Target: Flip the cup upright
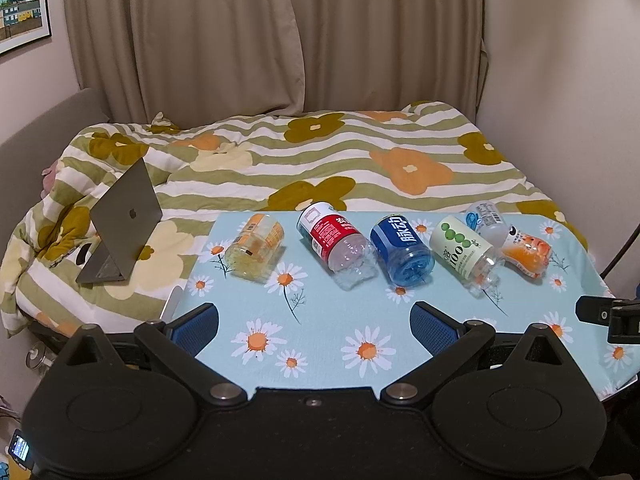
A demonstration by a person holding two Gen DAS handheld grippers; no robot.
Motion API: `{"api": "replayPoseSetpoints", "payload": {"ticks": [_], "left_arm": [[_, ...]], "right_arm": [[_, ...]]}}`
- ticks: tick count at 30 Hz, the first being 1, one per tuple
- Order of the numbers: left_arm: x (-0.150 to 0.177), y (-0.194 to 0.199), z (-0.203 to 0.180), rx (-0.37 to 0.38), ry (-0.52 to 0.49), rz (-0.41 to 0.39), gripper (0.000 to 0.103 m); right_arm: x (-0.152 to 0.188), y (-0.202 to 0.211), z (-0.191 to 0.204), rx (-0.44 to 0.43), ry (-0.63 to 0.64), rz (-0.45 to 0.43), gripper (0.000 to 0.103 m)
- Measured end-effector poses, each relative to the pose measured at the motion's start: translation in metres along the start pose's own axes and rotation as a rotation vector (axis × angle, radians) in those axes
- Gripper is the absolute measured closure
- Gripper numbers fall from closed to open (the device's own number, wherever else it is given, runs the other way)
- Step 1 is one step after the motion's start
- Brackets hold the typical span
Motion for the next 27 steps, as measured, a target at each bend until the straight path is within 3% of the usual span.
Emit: {"api": "replayPoseSetpoints", "payload": {"ticks": [27], "left_arm": [[-0.008, -0.018, 0.0, 0.002, -0.01, 0.009, 0.0]], "right_arm": [[-0.004, -0.008, 0.003, 0.005, -0.003, 0.006, 0.0]]}}
Point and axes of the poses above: each gripper's, at about its wrist camera, not at the fingertips, and y roughly against the way its jaws point, z to its left, x to its underside, the point moved 8 cm from there along -y, roughly the way its jaws point, and after that the axes turned 13 degrees about -y, right-handed, at the moved point
